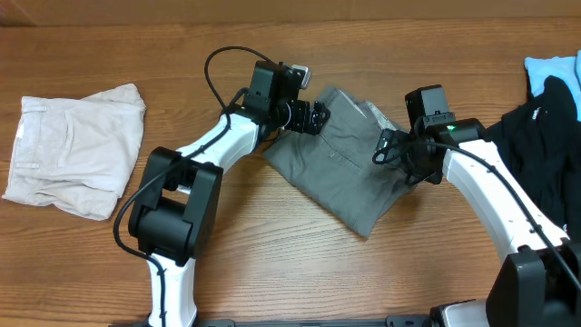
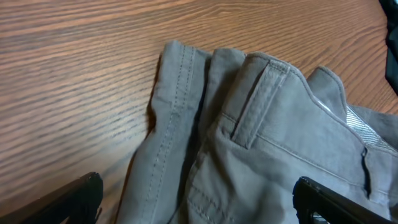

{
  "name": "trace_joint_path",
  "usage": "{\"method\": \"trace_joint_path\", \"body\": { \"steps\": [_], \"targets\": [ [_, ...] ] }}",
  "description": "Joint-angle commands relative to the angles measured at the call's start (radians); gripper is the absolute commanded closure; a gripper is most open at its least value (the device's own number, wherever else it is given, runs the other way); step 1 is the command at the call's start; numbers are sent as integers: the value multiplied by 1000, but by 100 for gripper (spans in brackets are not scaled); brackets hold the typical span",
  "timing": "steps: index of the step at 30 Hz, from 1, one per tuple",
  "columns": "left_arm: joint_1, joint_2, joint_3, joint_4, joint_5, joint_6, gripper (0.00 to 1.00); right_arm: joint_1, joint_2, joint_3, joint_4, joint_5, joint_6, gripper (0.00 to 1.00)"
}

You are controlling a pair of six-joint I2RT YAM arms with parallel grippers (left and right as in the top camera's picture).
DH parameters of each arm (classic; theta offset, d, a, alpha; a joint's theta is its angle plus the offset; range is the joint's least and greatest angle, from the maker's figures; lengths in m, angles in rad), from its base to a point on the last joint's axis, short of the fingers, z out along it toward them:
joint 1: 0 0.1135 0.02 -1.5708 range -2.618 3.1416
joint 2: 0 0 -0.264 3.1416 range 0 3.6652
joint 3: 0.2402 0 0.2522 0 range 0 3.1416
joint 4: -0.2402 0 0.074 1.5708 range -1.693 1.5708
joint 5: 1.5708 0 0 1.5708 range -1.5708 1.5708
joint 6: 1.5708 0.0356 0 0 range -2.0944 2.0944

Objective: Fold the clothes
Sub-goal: 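Grasp the folded shorts with the left gripper and lift them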

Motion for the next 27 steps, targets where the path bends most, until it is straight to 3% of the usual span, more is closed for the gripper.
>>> {"method": "trace_joint_path", "body": {
  "steps": [1,11,14,17,18,19,24,27],
  "targets": [
    [2,30,4,10,27,32,0,-2,-13,16,2,-7,8,8],
    [-58,109,4,16,31,32,0,-1,-13,16,-2,-7,9,8],
    [-92,113,4,3,31,33,6,-1,-13,16,-3,-7,8,7],
    [-108,113,4,2,34,33,30,-1,-13,16,-3,-6,8,7],
    [-108,113,4,3,34,32,46,-1,-13,16,-7,-6,4,7],
    [-103,112,6,2,33,32,57,-2,-13,16,-10,-6,1,7],
    [-61,92,11,3,23,20,96,-2,-13,16,-17,-6,1,7],
    [-21,61,23,-30,16,7,96,-2,-13,15,-17,-2,1,7]
  ]
}}
